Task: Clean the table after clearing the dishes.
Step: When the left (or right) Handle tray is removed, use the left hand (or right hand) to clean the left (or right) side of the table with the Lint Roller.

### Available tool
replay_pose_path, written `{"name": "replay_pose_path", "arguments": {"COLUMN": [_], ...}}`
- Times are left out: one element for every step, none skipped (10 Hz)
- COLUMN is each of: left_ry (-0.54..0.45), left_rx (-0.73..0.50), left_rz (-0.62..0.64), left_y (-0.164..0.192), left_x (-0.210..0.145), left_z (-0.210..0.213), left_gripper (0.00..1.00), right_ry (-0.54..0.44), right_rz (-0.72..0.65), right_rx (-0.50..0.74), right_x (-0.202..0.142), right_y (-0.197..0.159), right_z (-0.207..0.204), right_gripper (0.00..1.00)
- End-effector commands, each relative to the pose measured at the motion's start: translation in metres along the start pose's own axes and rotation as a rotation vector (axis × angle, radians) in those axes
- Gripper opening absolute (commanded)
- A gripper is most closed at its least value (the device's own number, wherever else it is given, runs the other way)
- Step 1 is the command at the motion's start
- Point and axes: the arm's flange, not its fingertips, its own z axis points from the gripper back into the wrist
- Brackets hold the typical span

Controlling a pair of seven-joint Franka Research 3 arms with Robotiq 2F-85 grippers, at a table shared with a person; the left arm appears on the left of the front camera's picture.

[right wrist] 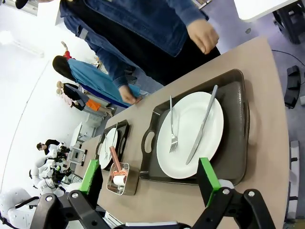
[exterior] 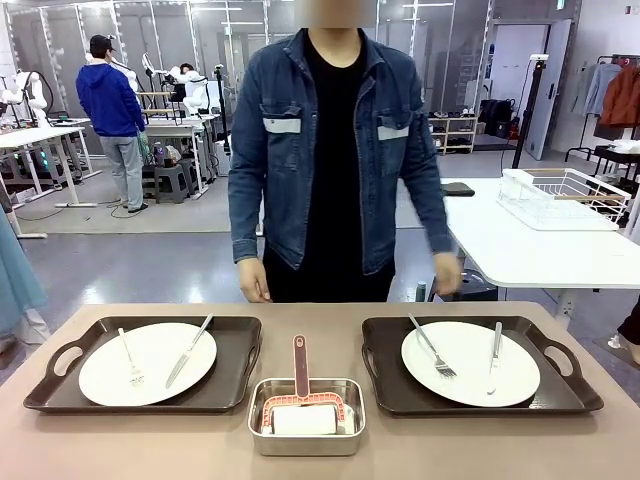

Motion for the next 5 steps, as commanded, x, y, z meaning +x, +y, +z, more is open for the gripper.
{"name": "replay_pose_path", "arguments": {"left_ry": [0.000,0.000,0.000,0.000,0.000], "left_rx": [-0.002,-0.002,-0.002,-0.002,-0.002], "left_rz": [-0.003,-0.003,-0.003,-0.003,-0.003], "left_y": [-0.0004,-0.0004,-0.0004,-0.0004,-0.0004], "left_x": [-0.0007,-0.0007,-0.0007,-0.0007,-0.0007], "left_z": [0.0014,0.0014,0.0014,0.0014,0.0014], "left_gripper": [1.00,1.00,1.00,1.00,1.00], "right_ry": [-0.003,-0.003,-0.003,-0.003,-0.003], "right_rz": [0.004,0.004,0.004,0.004,0.004], "right_rx": [0.002,0.002,0.002,0.002,0.002], "right_x": [0.0001,0.0001,0.0001,0.0001,0.0001], "right_y": [0.0016,0.0016,0.0016,0.0016,0.0016], "right_z": [0.0010,0.0010,0.0010,0.0010,0.0010], "right_gripper": [1.00,1.00,1.00,1.00,1.00]}}
